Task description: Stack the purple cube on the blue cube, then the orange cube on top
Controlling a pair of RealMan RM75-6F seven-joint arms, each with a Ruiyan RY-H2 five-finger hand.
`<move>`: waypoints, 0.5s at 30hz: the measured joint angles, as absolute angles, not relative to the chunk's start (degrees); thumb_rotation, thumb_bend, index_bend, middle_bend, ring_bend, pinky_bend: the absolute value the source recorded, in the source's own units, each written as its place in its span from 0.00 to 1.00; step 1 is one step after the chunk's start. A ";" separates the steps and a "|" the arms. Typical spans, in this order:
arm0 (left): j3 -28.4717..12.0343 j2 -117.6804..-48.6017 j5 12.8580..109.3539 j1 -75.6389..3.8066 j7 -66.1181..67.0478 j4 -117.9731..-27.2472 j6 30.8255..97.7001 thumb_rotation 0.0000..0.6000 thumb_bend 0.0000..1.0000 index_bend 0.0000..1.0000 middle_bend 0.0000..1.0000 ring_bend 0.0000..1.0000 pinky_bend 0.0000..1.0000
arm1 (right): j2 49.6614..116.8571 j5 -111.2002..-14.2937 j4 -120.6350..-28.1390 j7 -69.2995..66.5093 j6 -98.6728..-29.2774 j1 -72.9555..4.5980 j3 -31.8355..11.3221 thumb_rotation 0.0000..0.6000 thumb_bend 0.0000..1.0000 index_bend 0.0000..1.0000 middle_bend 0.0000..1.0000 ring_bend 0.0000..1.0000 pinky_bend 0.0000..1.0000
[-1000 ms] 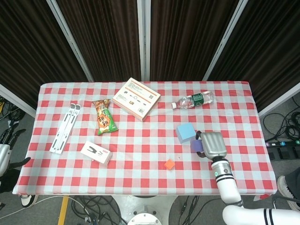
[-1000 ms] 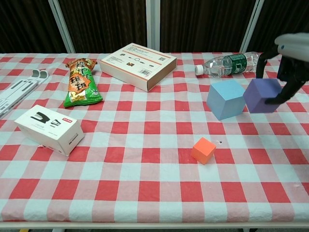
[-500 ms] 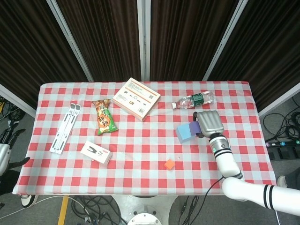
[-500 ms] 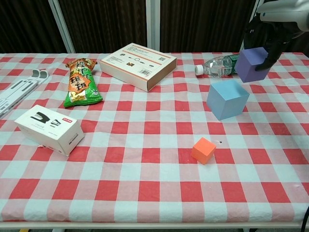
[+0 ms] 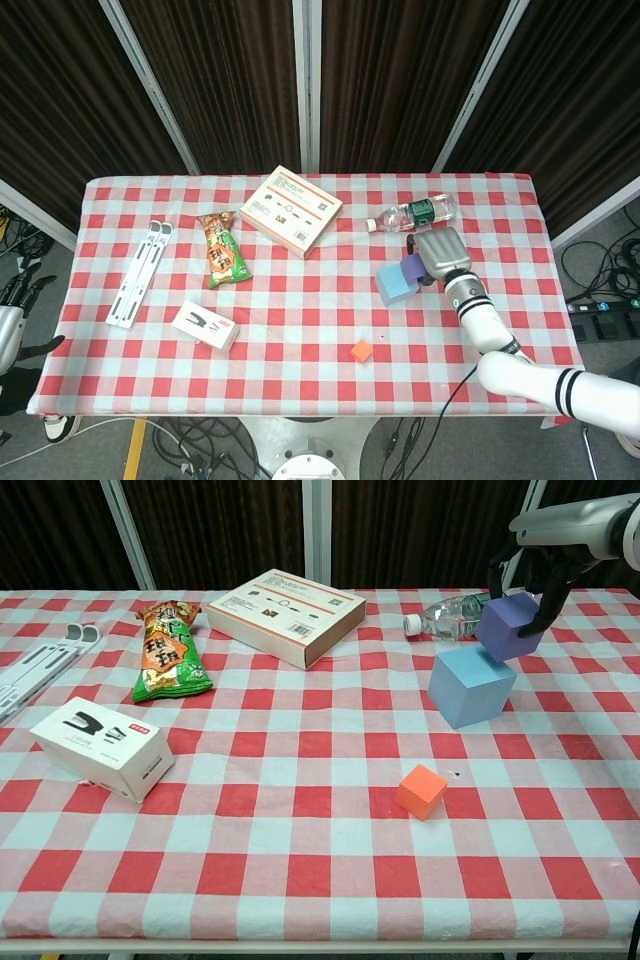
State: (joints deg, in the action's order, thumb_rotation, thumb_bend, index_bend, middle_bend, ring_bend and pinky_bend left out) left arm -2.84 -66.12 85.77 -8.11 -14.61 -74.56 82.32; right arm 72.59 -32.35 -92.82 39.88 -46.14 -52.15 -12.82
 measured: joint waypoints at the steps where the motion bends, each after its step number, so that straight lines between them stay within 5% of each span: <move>1: -2.85 -66.10 85.71 -8.10 -14.55 -74.56 82.31 1.00 0.05 0.22 0.14 0.13 0.27 | 72.74 -32.78 -92.40 39.22 -45.59 -52.43 -12.53 1.00 0.06 0.51 1.00 1.00 1.00; 15: -2.92 -66.10 85.51 -8.29 -14.34 -74.60 81.92 1.00 0.05 0.22 0.14 0.13 0.27 | 73.08 -35.22 -92.12 33.78 -43.97 -54.61 -9.70 1.00 0.05 0.51 1.00 1.00 1.00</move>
State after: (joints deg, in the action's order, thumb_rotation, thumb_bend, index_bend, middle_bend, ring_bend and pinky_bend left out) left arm -2.92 -66.10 85.51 -8.29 -14.34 -74.60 81.92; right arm 73.08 -35.22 -92.12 33.78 -43.97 -54.61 -9.70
